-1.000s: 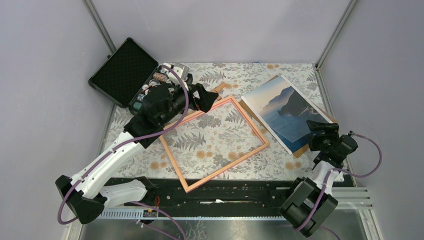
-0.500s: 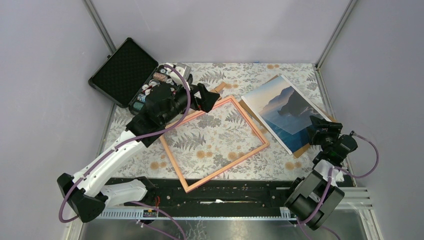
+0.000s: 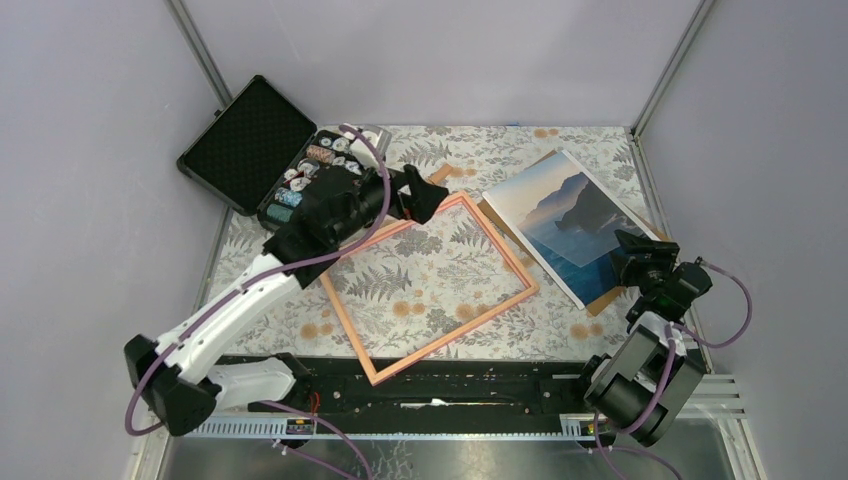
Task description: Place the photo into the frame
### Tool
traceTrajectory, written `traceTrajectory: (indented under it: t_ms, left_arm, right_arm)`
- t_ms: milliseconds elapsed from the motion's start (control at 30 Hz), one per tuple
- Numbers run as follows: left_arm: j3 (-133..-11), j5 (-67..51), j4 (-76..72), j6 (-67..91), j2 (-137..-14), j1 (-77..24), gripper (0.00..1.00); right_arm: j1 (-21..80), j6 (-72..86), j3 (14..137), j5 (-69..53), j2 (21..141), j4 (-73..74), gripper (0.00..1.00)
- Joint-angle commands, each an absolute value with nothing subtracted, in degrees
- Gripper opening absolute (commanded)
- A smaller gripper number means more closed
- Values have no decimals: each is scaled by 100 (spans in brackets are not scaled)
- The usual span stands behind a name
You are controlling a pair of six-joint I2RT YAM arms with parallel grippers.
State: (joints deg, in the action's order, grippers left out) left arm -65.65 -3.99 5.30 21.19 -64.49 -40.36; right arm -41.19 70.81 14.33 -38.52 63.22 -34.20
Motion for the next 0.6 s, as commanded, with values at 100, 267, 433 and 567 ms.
traceTrajectory:
  t_ms: [100,267,433,567]
  left_arm:
    - [-6817,-1482,-105,2715,-8047,-4157,99]
    - [-6225,-2253,-2493,3703,-8929,-4395,99]
    - [-6586,-1764,-2456,6101,-10218,-4584,99]
    - [-6829,-1978,-3049,7643,-11071,-4741,97]
  right_arm:
    - [-4063,7106,1612,-3817,6453,-3883,70]
    - [-4061,7230,1631,-3912,6610,-4055,70]
    - [-4054,7235,1645,-3910,6648,-4085,70]
    - [-4052,7216,1646,-3907,6639,-4069,70]
